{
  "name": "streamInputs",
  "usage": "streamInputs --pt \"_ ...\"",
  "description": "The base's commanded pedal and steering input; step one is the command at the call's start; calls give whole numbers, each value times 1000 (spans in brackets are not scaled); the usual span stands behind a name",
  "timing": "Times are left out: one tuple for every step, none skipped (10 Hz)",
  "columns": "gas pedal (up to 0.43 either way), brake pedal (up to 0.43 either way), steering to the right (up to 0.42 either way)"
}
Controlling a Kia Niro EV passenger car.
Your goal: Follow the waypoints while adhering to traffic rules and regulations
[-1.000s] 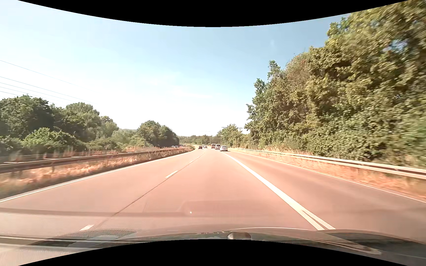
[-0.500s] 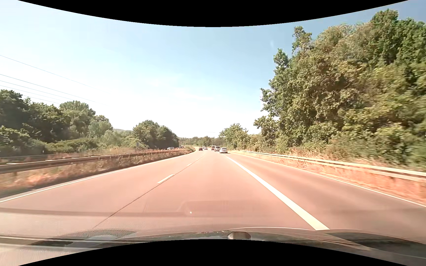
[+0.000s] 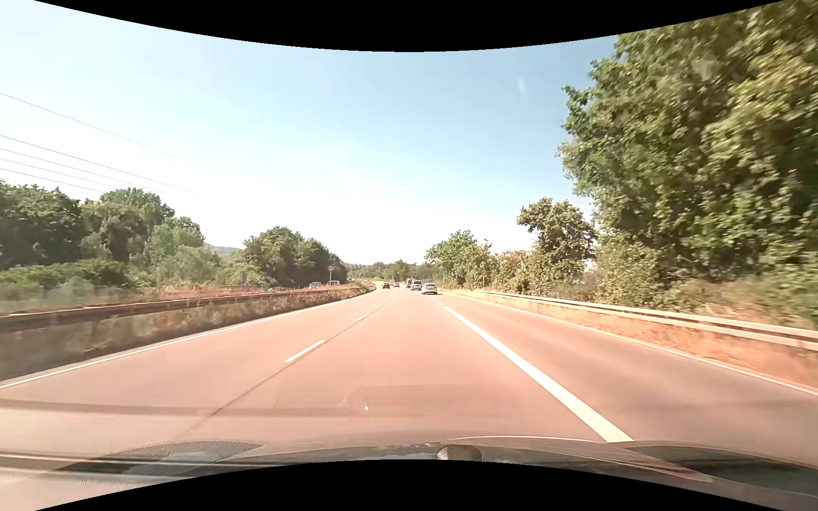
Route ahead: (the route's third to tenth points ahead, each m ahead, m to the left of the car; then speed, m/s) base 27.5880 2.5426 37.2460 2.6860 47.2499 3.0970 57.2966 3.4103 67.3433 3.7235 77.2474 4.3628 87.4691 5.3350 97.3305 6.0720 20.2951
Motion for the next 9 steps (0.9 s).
streamInputs --pt "98 0 -5" --pt "98 0 -5" --pt "98 0 -5" --pt "98 0 -5" --pt "98 0 -5" --pt "98 0 -5" --pt "98 0 -5" --pt "98 0 -5" --pt "98 0 -4"
